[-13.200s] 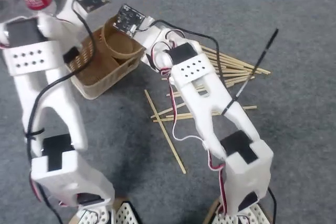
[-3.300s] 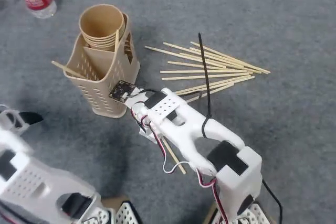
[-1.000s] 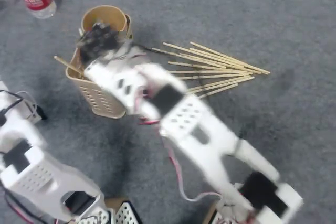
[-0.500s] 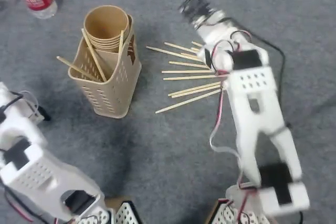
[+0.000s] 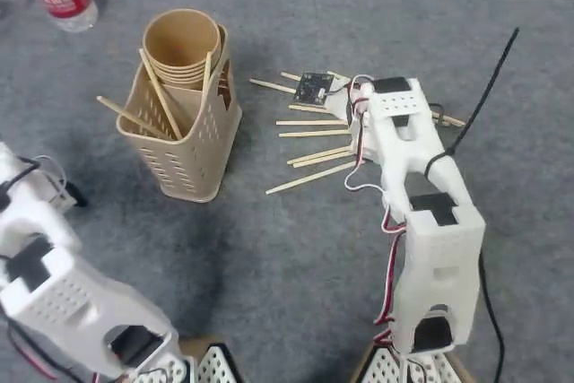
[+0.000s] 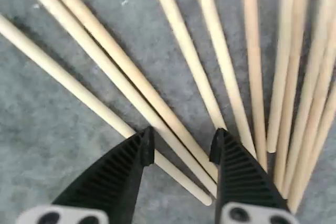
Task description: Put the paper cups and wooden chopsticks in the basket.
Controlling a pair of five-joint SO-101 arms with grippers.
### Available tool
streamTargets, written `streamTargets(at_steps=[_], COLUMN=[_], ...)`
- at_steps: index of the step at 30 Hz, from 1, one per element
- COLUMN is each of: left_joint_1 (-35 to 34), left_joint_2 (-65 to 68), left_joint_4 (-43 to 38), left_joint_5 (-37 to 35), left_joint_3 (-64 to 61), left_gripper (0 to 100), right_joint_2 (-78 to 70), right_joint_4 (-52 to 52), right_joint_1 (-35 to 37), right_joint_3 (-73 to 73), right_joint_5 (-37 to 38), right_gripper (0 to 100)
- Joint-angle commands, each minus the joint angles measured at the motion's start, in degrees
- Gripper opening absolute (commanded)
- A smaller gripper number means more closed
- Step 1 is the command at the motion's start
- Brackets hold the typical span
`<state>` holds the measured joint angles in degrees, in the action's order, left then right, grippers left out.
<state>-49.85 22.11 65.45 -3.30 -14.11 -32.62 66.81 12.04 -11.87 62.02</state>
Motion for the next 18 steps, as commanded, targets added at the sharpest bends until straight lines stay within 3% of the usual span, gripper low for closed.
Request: streamTargets(at_steps=[1,8,14,18], left_joint_1=[1.8,1.8,1.8,1.8], left_joint_2=[-0.2,-0.2,-0.2,-0.2], left_joint_4=[0.5,0.5,0.5,0.5], left_joint_5=[-0.4,-0.4,-0.5,-0.5], left_joint_3=[-1.9,-1.9,-1.9,-1.9], left_gripper=[27,27,27,27], right_joint_2=[-0.9,-4.9,-4.0,-4.9], right_joint_4=[2.2,2.2,8.4,6.0], right_joint_1=[0.9,0.9,0.9,0.9], right_joint_3=[-5.8,-6.3,-6.3,-6.3], right_joint_5=[3.2,7.4,11.4,11.7], right_gripper=[18.4,18.7,18.6,17.7])
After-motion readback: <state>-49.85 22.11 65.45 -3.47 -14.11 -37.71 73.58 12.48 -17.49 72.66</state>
